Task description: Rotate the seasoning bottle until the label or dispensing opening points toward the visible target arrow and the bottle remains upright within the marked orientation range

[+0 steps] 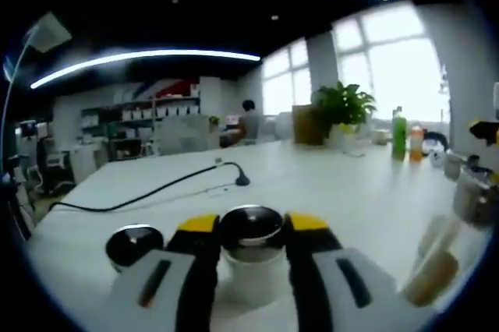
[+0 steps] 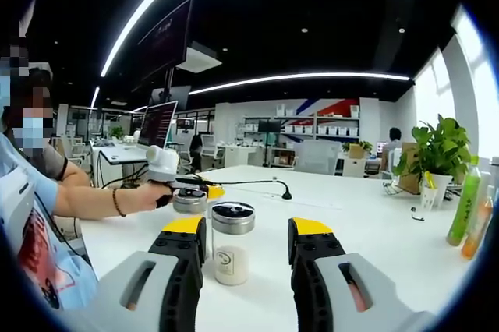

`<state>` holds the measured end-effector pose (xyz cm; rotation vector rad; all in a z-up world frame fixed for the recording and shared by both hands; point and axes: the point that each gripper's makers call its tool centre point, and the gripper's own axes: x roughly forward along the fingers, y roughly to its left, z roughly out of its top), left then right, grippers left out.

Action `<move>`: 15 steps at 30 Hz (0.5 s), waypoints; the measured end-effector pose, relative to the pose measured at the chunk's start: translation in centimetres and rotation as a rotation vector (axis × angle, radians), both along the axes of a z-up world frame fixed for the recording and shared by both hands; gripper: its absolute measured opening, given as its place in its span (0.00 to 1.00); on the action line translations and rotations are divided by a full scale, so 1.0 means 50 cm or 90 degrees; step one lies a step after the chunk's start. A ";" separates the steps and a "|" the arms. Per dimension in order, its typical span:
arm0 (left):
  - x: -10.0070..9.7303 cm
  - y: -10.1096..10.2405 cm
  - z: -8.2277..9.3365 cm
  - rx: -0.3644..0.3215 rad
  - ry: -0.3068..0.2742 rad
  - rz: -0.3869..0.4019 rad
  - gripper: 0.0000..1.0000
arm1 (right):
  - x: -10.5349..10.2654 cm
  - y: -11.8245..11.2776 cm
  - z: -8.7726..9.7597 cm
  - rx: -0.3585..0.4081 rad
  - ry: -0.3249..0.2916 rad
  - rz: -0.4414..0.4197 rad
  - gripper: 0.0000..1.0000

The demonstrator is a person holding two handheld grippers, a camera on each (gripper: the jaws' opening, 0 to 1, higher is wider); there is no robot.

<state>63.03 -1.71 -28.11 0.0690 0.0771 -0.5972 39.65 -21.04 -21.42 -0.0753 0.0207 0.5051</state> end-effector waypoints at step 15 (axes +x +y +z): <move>-0.021 -0.008 0.013 -0.016 -0.002 -0.028 0.33 | 0.004 -0.003 -0.004 0.005 0.005 -0.002 0.42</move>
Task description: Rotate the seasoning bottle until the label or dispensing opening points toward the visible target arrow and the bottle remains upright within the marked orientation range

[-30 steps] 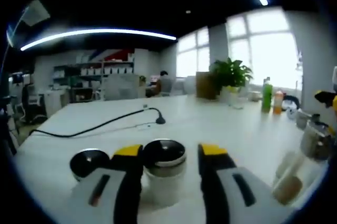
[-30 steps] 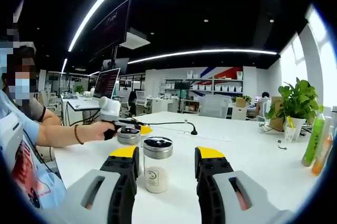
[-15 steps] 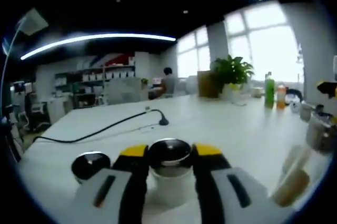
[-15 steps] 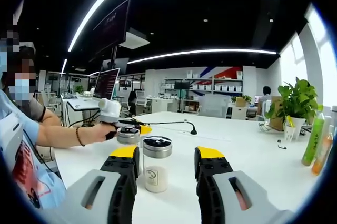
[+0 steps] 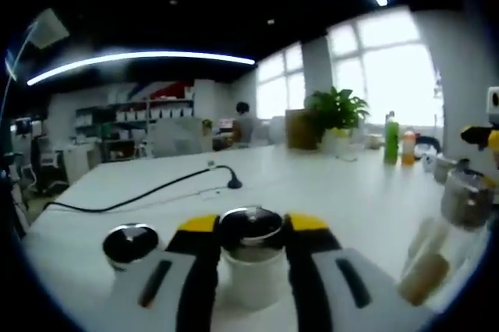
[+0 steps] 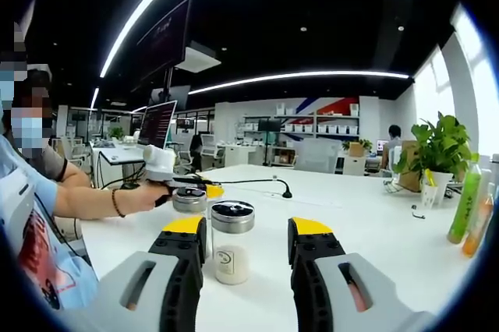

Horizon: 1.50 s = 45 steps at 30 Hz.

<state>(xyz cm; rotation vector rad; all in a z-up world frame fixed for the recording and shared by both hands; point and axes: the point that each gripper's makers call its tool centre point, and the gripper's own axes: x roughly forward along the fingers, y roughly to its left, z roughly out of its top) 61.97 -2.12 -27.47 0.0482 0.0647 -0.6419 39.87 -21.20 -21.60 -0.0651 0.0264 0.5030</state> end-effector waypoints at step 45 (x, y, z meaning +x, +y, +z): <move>-0.276 0.046 0.056 -0.052 0.004 -0.146 0.33 | -0.005 -0.010 -0.002 -0.011 -0.004 -0.012 0.41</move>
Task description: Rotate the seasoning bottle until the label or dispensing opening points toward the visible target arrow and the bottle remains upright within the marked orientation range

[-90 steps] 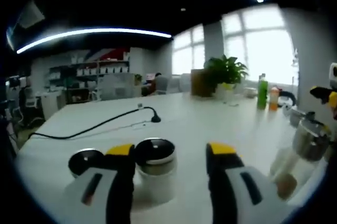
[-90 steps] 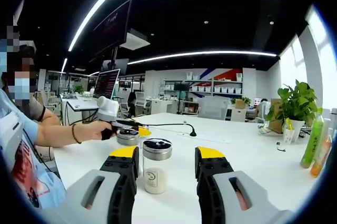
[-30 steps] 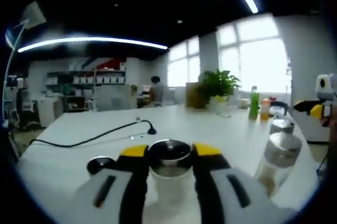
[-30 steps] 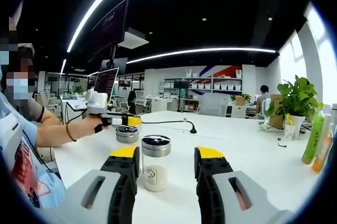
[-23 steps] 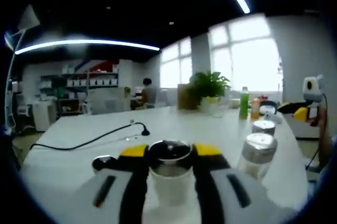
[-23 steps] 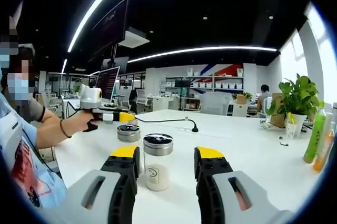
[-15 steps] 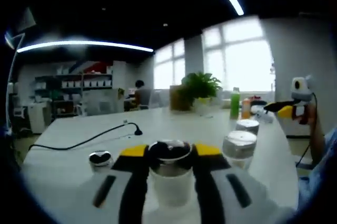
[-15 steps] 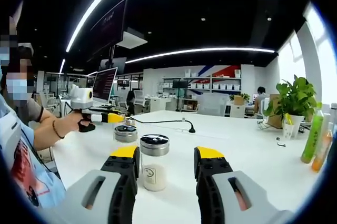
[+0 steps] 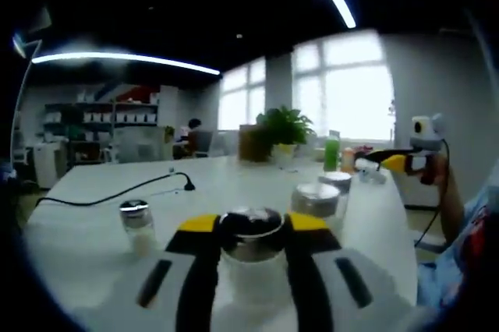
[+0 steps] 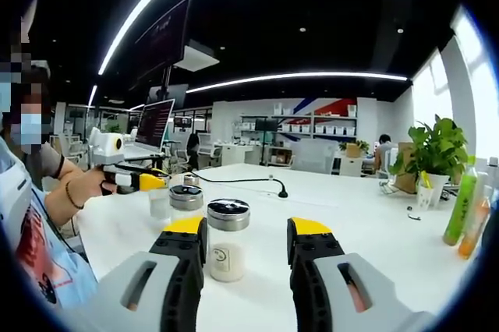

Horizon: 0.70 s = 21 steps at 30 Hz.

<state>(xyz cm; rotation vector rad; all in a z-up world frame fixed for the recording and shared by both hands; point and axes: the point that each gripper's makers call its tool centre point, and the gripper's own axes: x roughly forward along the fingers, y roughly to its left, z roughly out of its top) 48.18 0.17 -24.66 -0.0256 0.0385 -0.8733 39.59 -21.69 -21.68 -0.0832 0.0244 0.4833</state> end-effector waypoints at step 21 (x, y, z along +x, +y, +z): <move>-0.018 -0.018 -0.045 0.017 -0.003 0.002 0.33 | 0.001 -0.021 0.006 -0.009 -0.007 -0.023 0.43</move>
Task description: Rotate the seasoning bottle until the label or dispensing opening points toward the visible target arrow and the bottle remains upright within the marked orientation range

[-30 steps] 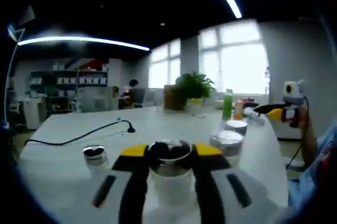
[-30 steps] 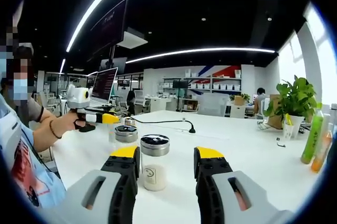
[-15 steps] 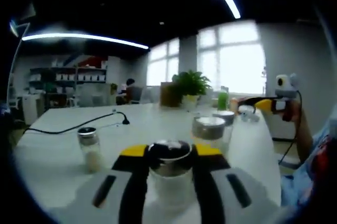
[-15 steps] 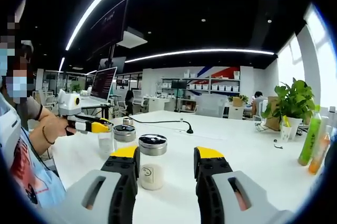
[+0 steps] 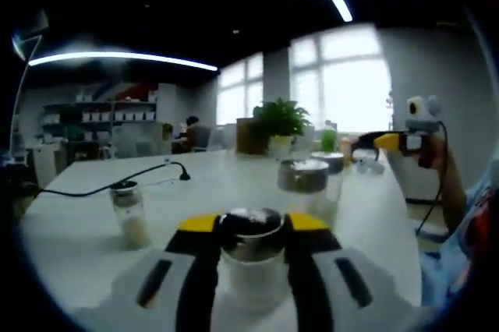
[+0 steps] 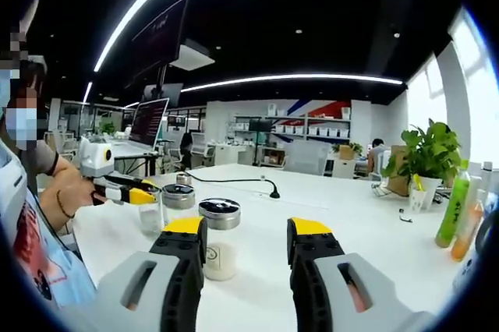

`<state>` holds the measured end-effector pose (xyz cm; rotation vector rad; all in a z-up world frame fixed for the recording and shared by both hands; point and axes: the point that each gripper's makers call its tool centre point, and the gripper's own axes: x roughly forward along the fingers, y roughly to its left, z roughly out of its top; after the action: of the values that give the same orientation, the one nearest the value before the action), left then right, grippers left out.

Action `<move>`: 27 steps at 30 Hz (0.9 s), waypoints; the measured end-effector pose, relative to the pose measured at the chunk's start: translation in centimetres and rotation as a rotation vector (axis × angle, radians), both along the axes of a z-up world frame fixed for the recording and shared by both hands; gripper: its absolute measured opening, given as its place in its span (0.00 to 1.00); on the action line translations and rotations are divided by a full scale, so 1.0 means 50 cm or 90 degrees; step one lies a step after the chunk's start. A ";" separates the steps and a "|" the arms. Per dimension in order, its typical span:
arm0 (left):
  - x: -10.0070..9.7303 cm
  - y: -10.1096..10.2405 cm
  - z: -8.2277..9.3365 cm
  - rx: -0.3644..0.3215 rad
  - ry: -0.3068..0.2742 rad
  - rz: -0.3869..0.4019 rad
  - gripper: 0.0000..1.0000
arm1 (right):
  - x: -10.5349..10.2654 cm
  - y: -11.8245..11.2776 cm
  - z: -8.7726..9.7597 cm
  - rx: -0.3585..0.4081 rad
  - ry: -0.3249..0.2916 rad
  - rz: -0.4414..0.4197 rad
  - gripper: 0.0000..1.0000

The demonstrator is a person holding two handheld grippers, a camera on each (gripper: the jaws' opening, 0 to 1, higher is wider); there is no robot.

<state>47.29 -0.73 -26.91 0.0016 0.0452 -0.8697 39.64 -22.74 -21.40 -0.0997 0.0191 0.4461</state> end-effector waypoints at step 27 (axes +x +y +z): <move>0.000 -0.001 -0.022 -0.024 -0.033 0.020 0.34 | -0.007 -0.009 0.009 0.000 -0.010 -0.004 0.43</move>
<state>47.28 -0.77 -27.99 -0.0113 -0.0194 -0.8382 39.30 -23.17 -20.93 -0.1033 0.0034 0.4394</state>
